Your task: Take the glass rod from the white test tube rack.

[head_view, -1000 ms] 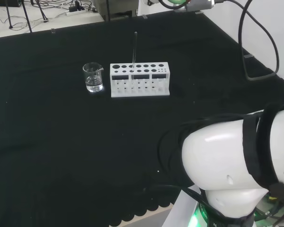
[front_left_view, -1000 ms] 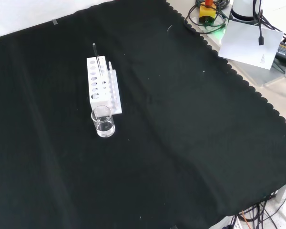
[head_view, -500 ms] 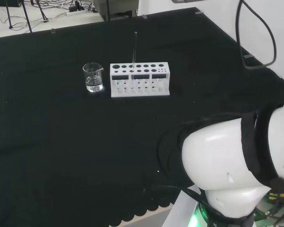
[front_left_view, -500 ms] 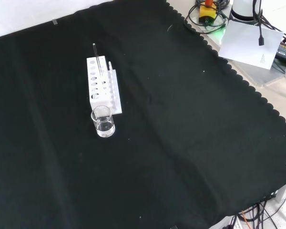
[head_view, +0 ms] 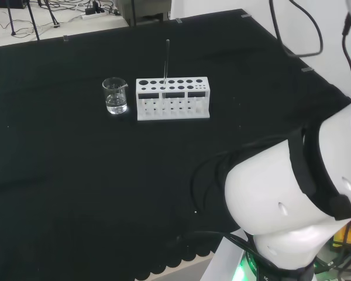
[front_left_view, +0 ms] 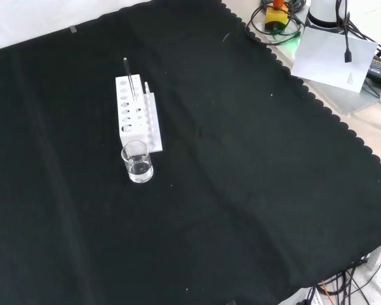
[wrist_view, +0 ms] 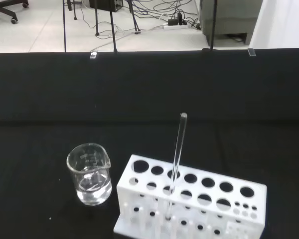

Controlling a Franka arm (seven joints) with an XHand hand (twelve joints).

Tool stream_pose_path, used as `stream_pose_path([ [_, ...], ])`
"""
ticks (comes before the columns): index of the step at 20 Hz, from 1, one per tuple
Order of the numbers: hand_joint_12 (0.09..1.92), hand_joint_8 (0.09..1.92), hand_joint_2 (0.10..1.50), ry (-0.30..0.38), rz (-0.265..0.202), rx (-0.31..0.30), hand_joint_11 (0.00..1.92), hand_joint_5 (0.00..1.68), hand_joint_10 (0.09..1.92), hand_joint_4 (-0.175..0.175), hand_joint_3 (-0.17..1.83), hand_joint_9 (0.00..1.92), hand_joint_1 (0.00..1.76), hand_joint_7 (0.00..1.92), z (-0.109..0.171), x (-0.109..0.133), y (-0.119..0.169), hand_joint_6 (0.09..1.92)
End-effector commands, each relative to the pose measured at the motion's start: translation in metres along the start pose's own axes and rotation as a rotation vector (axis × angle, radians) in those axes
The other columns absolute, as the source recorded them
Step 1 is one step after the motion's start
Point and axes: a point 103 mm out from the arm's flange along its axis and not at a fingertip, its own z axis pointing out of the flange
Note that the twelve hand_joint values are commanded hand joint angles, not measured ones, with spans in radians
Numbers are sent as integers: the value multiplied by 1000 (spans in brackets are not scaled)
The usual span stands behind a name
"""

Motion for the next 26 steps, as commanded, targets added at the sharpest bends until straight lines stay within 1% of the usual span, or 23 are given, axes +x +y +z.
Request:
stream_pose_path([
  [1,1273,747,846,-2,-14,-1,0,60,883,-139,606,24,663,0,9,-16,41,87],
  [4,1275,751,847,2,-15,21,0,61,884,-139,605,25,662,0,18,-21,53,87],
  [7,1280,763,849,-7,-37,44,0,62,885,-139,602,25,661,0,35,-22,65,87],
  [10,1281,767,850,-20,-45,73,0,63,885,-139,600,25,661,0,50,-21,76,87],
  [15,1284,790,853,-12,-55,80,0,78,886,-143,595,23,660,0,67,-20,94,87],
  [19,1280,829,850,4,-69,87,0,125,887,-155,589,22,658,21,83,-17,106,87],
  [26,1273,851,848,21,-65,134,0,174,890,-161,586,33,665,39,119,-15,120,87],
])
